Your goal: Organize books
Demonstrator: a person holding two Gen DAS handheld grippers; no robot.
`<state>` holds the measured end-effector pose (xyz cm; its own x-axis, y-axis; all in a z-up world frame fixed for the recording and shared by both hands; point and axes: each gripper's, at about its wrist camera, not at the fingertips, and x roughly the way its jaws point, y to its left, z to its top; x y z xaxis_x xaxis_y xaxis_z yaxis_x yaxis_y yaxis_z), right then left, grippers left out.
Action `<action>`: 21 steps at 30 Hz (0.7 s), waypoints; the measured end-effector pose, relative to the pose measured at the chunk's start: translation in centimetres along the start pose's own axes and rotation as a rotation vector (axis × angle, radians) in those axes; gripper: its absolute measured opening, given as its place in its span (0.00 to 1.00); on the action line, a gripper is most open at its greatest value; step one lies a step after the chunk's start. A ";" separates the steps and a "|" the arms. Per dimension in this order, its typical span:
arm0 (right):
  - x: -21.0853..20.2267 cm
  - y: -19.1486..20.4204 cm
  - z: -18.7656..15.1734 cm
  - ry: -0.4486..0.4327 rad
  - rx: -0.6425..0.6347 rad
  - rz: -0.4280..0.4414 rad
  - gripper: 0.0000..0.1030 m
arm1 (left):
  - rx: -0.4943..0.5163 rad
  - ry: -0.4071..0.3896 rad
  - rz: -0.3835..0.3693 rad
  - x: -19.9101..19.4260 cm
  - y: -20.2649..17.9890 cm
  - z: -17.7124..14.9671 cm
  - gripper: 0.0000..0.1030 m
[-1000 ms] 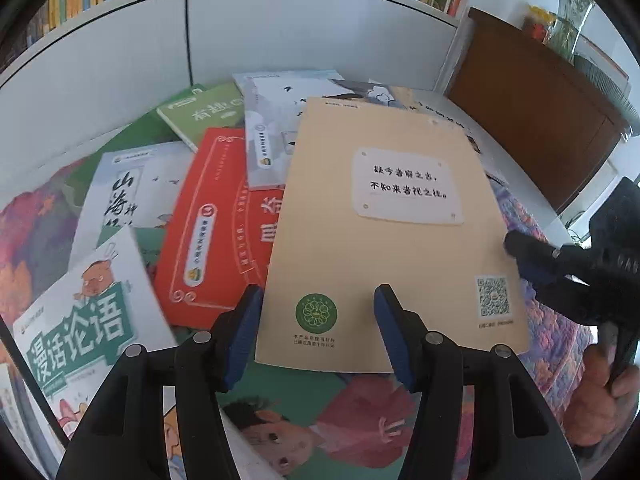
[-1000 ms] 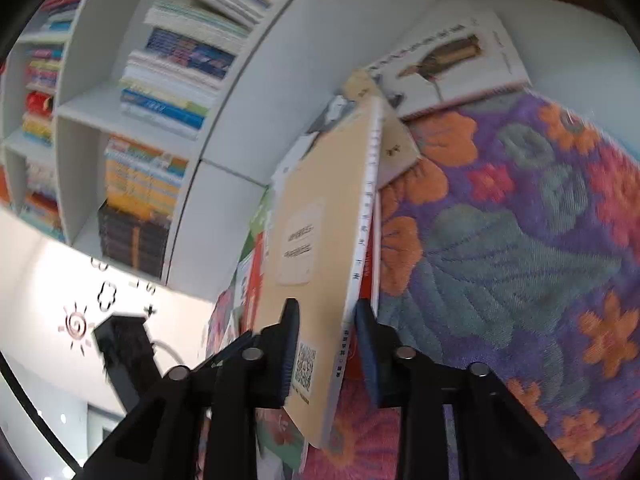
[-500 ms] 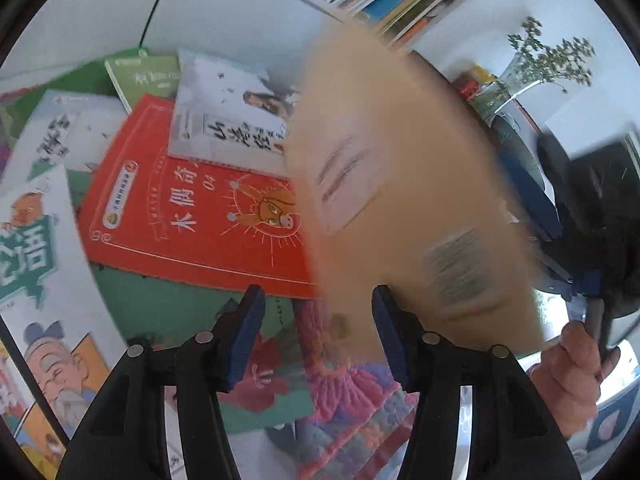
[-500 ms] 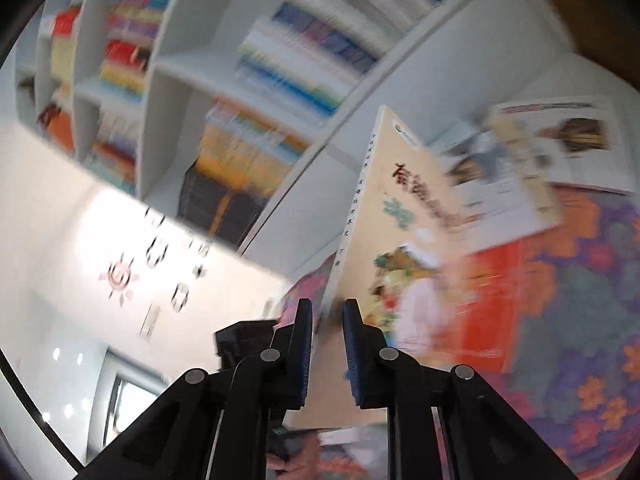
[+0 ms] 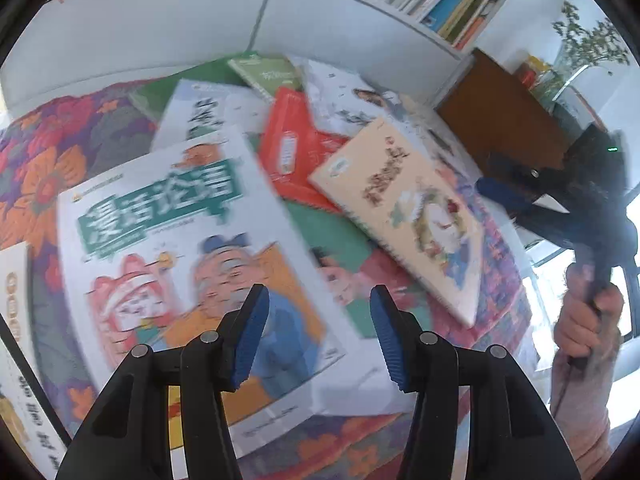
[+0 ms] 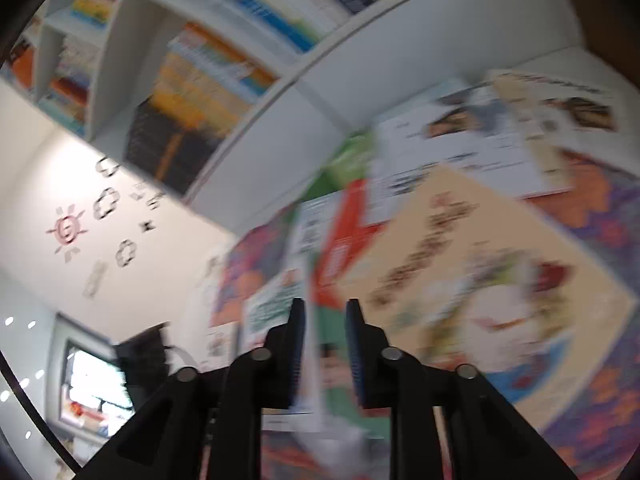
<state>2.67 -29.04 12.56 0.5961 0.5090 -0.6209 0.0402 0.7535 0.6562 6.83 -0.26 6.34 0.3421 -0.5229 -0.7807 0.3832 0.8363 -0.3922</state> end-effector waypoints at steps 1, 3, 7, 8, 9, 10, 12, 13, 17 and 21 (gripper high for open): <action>-0.6 -1.3 0.4 -0.018 0.020 -0.027 0.56 | 0.000 -0.003 -0.015 0.5 -0.7 0.1 0.49; -1.8 -4.1 1.2 -0.074 0.062 -0.120 0.67 | 0.009 0.005 -0.046 1.6 -2.5 0.2 0.49; -1.3 -8.2 2.6 -0.048 0.071 -0.239 0.67 | 0.051 0.054 -0.046 5.1 -6.1 0.4 0.49; -1.1 -8.6 2.8 -0.039 0.072 -0.243 0.67 | 0.058 0.062 -0.038 5.8 -6.8 0.3 0.49; -0.7 -8.8 3.0 -0.027 0.065 -0.250 0.67 | 0.065 0.066 -0.020 6.6 -7.5 0.3 0.49; -0.3 -9.0 3.0 -0.016 0.052 -0.261 0.67 | 0.067 0.071 -0.009 6.9 -7.9 0.1 0.49; 0.6 -9.3 2.9 0.014 0.028 -0.281 0.67 | 0.086 0.050 0.008 7.4 -8.8 0.1 0.49; 0.7 -9.2 2.8 0.015 0.013 -0.287 0.68 | 0.092 0.051 0.016 7.8 -9.2 0.2 0.49; 0.8 -8.4 2.1 0.049 -0.055 -0.313 0.69 | 0.086 0.054 0.034 8.3 -9.7 0.7 0.55; 0.5 -8.1 0.9 0.073 -0.067 -0.311 0.71 | 0.117 0.049 0.099 8.4 -9.9 1.0 0.55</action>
<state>3.34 -35.27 7.36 0.5046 0.2763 -0.8180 0.1576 0.9020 0.4019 6.76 -13.07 4.09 0.3418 -0.4277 -0.8368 0.4480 0.8569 -0.2550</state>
